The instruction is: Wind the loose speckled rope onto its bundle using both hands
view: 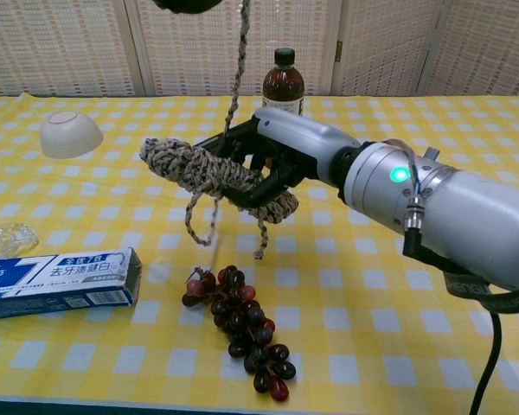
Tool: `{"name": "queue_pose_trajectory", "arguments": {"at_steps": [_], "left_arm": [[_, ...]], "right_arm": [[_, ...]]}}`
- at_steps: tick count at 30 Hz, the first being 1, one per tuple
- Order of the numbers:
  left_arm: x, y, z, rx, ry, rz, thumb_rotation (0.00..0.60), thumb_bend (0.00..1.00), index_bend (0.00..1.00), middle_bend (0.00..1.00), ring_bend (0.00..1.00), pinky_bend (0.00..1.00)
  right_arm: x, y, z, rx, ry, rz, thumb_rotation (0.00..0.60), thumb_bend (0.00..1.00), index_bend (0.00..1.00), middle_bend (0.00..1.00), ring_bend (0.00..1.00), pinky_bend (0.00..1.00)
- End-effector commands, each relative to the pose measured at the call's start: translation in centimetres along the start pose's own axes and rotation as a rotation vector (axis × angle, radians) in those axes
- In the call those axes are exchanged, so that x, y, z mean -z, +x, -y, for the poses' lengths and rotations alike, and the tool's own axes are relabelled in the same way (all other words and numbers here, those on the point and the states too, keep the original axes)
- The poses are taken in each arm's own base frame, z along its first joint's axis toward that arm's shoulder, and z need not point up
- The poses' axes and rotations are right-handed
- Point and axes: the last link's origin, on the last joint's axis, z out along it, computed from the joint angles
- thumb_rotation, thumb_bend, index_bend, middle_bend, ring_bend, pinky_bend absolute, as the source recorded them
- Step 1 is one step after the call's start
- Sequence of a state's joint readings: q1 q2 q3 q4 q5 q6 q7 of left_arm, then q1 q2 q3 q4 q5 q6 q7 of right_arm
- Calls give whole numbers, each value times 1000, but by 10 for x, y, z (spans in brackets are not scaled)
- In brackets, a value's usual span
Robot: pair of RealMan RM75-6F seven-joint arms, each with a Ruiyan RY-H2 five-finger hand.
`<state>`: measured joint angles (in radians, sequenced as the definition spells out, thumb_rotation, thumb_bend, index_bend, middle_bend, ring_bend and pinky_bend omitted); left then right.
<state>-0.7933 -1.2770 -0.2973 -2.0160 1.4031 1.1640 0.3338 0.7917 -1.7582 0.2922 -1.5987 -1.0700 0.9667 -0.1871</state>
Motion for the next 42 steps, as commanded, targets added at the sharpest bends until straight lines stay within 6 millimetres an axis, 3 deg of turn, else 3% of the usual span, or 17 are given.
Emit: {"name": "queue_pose_trajectory", "arguments": {"at_steps": [1, 10, 20, 31, 42], "left_arm": [[18, 1, 3, 20, 6, 3, 600, 518, 702, 365, 198, 0], [65, -7, 34, 123, 79, 53, 600, 522, 702, 352, 186, 0], [112, -23, 87, 156, 244, 111, 600, 526, 703, 340, 172, 0], [119, -49, 135, 157, 396, 210, 600, 528, 702, 329, 159, 0], [113, -56, 167, 136, 505, 227, 600, 529, 702, 321, 151, 0]], "right_arm": [[-8, 6, -3, -77, -33, -100, 600, 736, 817, 701, 740, 636], [-16, 23, -16, -250, -36, -276, 600, 738, 822, 704, 740, 639], [-19, 36, -24, -441, 45, -462, 600, 738, 831, 712, 746, 643], [-7, 45, -20, -694, 180, -414, 600, 737, 840, 718, 753, 646], [11, 50, -23, -735, 236, -355, 600, 738, 858, 729, 765, 659]]}}
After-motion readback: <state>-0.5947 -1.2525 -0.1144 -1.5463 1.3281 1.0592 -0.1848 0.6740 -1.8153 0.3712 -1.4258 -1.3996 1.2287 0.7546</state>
